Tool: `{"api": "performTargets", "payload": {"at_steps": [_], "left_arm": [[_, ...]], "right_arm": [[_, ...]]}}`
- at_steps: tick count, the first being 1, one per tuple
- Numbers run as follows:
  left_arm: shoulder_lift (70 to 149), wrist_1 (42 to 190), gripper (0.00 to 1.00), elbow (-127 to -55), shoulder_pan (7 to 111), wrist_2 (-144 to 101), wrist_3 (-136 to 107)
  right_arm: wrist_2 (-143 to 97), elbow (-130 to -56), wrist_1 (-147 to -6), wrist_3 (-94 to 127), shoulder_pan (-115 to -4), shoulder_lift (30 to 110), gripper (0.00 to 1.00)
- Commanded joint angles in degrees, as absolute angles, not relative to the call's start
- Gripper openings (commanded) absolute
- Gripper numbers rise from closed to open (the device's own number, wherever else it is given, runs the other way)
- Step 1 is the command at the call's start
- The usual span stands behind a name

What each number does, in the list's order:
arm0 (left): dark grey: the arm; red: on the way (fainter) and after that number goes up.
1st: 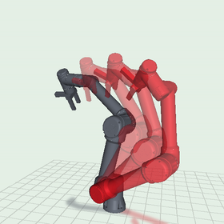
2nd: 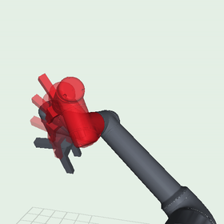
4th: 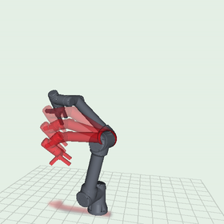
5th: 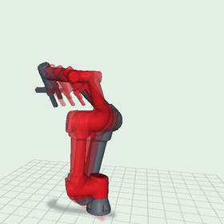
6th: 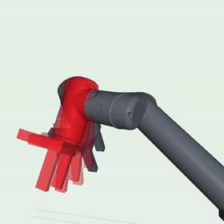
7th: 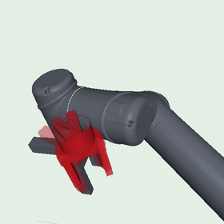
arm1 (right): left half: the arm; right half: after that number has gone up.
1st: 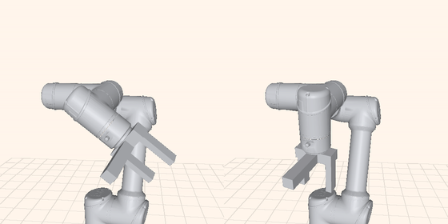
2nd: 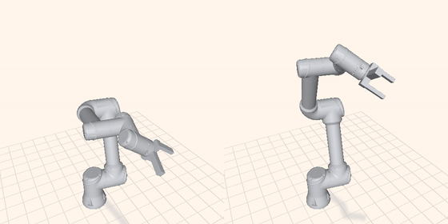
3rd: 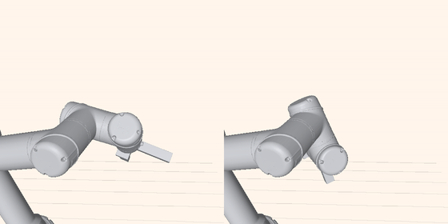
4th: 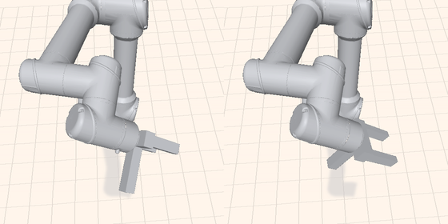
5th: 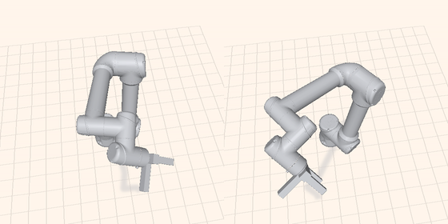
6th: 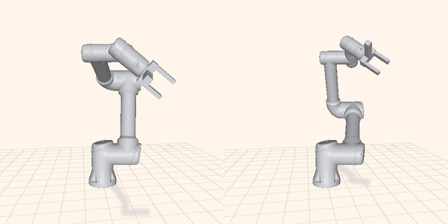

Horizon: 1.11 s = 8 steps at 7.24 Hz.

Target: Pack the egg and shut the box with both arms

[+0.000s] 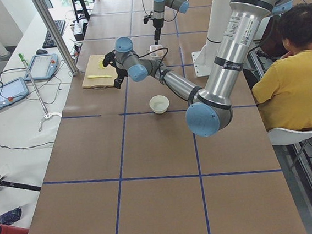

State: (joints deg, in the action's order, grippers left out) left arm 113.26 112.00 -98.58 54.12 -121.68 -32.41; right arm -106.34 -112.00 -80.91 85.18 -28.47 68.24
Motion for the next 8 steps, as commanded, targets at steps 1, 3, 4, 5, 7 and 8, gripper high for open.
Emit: {"api": "performTargets", "payload": {"at_steps": [1,3,4,5,7,8], "left_arm": [[108.7,112.1,1.0,-101.8,55.9,-122.5,-32.3],[102.3,112.2,1.0,-101.8,64.3,-126.2,-21.9],[98.7,112.5,1.0,-101.5,68.8,-128.2,-14.8],[95.6,112.3,1.0,-101.1,73.8,-132.8,-8.7],[93.5,111.4,1.0,-99.7,79.4,-135.4,-5.0],[93.6,110.7,1.0,-97.1,81.3,-134.8,-4.8]], "right_arm": [[-112.3,-113.8,-83.5,84.4,-35.7,69.8,1.0],[-119.2,-113.6,-83.3,68.2,-46.6,77.6,1.0],[-122.2,-112.8,-83.6,57.7,-53.3,81.4,1.0],[-125.5,-110.7,-83.8,47.4,-60.7,84.3,1.0],[-131.6,-103.6,-84.0,26.0,-75.5,87.5,1.0],[-132.2,-99.3,-84.0,17.7,-80.7,87.4,1.0]]}}
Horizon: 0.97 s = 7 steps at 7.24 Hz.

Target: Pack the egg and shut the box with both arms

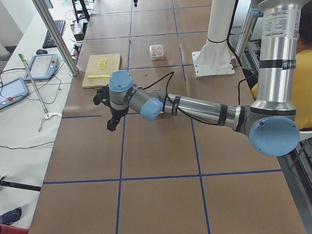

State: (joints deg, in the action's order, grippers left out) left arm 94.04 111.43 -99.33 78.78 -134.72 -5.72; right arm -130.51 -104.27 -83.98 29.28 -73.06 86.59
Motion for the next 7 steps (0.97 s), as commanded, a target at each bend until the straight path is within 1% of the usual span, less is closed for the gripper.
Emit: {"api": "performTargets", "payload": {"at_steps": [1,2,4,7], "left_arm": [[94.0,110.7,1.0,-93.2,82.7,-134.7,-2.1],[94.0,109.3,1.0,-92.2,83.5,-134.7,4.9],[94.6,95.4,1.0,-92.6,84.6,-134.6,12.2],[94.9,87.1,1.0,-92.7,86.0,-131.7,11.9]], "right_arm": [[-132.1,-96.1,-83.8,13.8,-81.8,86.8,1.0],[-132.8,-95.7,-83.7,13.8,-81.8,86.5,1.0],[-133.5,-95.4,-83.2,14.4,-81.8,86.2,1.0],[-133.5,-95.5,-83.2,14.7,-81.8,86.0,1.0]]}}
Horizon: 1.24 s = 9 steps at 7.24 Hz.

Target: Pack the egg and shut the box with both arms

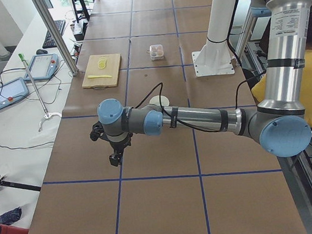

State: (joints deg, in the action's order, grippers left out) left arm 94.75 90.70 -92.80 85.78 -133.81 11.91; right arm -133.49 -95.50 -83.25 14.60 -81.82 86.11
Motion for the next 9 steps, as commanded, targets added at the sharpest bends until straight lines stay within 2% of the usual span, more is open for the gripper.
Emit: {"api": "performTargets", "payload": {"at_steps": [1,5,9], "left_arm": [[93.8,86.5,1.0,-93.2,86.4,-130.7,12.0],[93.3,86.5,1.0,-95.0,86.7,-131.0,11.5],[98.1,86.5,1.0,-92.9,86.4,-130.7,9.8]], "right_arm": [[-133.6,-96.0,-83.2,14.7,-81.8,86.0,1.0],[-134.2,-95.5,-83.9,14.5,-82.0,83.5,1.0],[-139.6,-95.4,-85.9,13.6,-82.3,84.1,1.0]]}}
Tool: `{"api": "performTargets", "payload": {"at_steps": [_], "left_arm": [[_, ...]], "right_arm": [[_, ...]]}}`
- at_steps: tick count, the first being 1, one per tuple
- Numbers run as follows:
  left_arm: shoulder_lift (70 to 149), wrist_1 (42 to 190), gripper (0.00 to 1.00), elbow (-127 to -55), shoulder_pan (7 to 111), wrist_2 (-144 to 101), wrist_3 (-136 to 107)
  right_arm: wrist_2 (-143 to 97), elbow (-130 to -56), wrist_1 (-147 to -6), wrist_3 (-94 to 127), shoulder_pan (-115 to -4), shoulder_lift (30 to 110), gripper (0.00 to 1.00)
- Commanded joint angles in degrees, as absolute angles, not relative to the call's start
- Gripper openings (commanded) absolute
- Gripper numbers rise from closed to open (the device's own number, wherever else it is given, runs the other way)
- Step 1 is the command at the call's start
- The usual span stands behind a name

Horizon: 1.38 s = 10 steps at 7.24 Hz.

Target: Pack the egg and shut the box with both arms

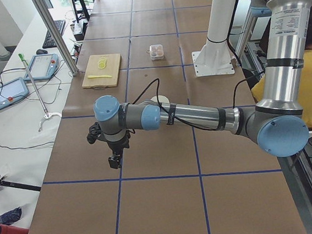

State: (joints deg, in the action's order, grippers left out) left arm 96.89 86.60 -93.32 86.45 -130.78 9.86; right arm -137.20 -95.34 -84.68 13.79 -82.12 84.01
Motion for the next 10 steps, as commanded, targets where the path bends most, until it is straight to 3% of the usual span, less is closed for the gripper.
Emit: {"api": "performTargets", "payload": {"at_steps": [1,4,10], "left_arm": [[97.7,86.6,1.0,-93.7,86.6,-130.7,9.8],[94.3,86.9,1.0,-92.8,86.6,-130.8,9.6],[95.1,86.7,1.0,-92.7,86.4,-126.9,9.8]], "right_arm": [[-139.8,-95.7,-86.0,13.5,-82.3,84.3,1.0],[-140.3,-96.0,-86.0,13.4,-81.6,83.7,1.0],[-139.7,-95.4,-86.0,9.8,-81.2,84.1,1.0]]}}
